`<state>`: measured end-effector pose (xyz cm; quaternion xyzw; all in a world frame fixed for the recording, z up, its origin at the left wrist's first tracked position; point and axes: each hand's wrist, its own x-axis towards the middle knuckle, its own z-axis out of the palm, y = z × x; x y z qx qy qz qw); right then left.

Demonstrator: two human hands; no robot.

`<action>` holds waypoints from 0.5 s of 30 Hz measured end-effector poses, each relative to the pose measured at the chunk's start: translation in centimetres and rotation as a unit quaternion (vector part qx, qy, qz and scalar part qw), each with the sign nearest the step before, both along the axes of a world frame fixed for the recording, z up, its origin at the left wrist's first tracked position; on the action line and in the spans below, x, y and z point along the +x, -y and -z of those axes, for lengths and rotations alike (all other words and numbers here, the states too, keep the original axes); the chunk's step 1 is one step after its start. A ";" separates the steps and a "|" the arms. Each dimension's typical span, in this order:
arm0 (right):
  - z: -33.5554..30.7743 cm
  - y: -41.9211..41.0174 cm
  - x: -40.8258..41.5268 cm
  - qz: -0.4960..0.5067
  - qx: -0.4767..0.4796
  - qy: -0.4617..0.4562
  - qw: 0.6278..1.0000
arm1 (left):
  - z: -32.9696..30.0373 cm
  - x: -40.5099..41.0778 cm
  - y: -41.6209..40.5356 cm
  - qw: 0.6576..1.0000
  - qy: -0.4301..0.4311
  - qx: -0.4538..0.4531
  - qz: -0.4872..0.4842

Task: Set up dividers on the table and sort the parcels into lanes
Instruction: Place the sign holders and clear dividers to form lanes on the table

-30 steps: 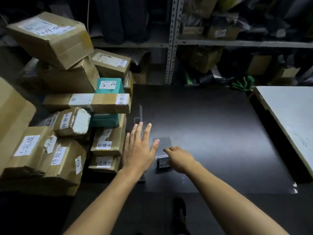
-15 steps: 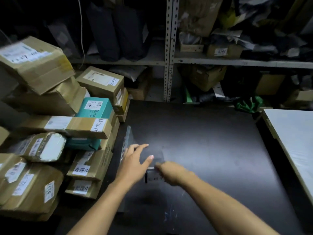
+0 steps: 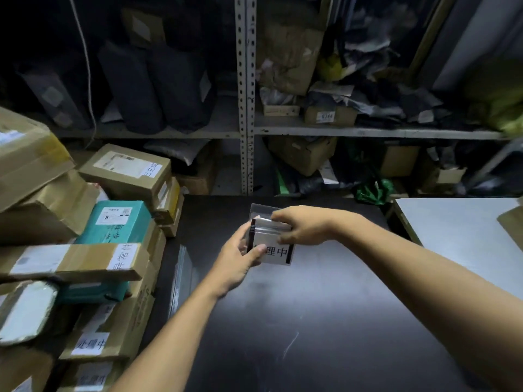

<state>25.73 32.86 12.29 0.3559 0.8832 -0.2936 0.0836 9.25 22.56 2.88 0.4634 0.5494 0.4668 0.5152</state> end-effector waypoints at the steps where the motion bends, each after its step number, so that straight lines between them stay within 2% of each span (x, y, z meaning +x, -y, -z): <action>1: -0.7 -0.3 0.2 0.018 -0.007 -0.012 1.000 | -0.3 0.2 -0.5 1.000 0.005 0.007 0.007; 5: -3.5 -2.4 1.7 0.068 0.017 -0.038 0.997 | -1.0 1.0 -1.9 0.998 0.021 0.025 0.048; 8: -5.2 -4.0 4.0 0.133 0.004 -0.108 0.985 | -1.3 1.6 -2.8 0.997 0.028 0.037 0.063; 13: -5.6 -5.7 7.3 0.255 -0.074 -0.283 0.922 | -1.8 2.9 -4.4 0.995 0.027 0.045 0.087; 15: -5.2 -6.4 8.2 0.295 -0.097 -0.325 0.893 | -1.9 3.8 -5.1 0.993 0.032 0.043 0.103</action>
